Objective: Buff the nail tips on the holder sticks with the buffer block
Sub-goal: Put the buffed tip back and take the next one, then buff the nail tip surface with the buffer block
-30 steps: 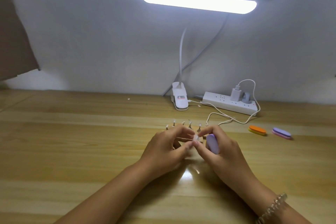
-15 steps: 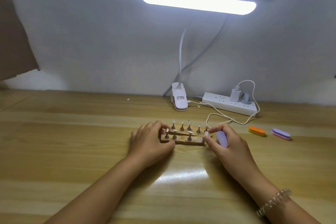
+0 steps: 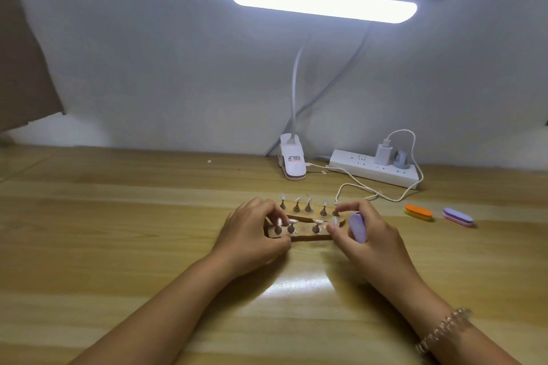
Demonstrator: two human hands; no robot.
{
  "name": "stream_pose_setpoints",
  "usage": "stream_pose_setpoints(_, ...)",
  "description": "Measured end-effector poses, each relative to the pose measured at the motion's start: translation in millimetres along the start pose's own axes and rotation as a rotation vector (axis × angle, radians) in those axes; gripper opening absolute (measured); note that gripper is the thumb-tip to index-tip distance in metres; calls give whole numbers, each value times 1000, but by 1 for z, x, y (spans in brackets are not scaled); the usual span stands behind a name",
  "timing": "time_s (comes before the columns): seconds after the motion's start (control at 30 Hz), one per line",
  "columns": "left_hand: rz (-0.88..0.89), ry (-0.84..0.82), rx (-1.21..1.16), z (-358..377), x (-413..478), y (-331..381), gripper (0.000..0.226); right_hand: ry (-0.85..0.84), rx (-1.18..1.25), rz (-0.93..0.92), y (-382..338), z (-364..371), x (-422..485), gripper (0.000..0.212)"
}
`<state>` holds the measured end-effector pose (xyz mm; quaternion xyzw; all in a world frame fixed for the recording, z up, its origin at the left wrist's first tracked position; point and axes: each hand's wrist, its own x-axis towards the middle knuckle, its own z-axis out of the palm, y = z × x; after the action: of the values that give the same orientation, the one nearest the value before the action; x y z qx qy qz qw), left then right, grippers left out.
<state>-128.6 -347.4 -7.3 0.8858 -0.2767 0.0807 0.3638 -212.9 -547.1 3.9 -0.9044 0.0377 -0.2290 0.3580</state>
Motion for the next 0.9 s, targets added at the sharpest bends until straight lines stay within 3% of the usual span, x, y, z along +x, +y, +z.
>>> stream_pose_setpoints(0.23, 97, 26, 57, 3, -1, 3, 20, 1, -236, -202, -7, 6, -8, 13)
stream_pose_setpoints(0.53, 5, 29, 72, 3, -1, 4, 16, 43, -225, -267, -6, 7, -9, 10)
stream_pose_setpoints(0.7, -42, 100, 171, 2, 1, 2, 18, -4, -103, -278, -9, 7, -11, 7)
stream_pose_setpoints(0.8, -51, 203, 228, 0, 0, 4, 34, -2, 69, -196, -10, 6, -10, 6)
stream_pose_setpoints(0.9, 201, 337, 234, 0, -8, 17, 27, -17, 226, -108, -13, 5, -9, 7)
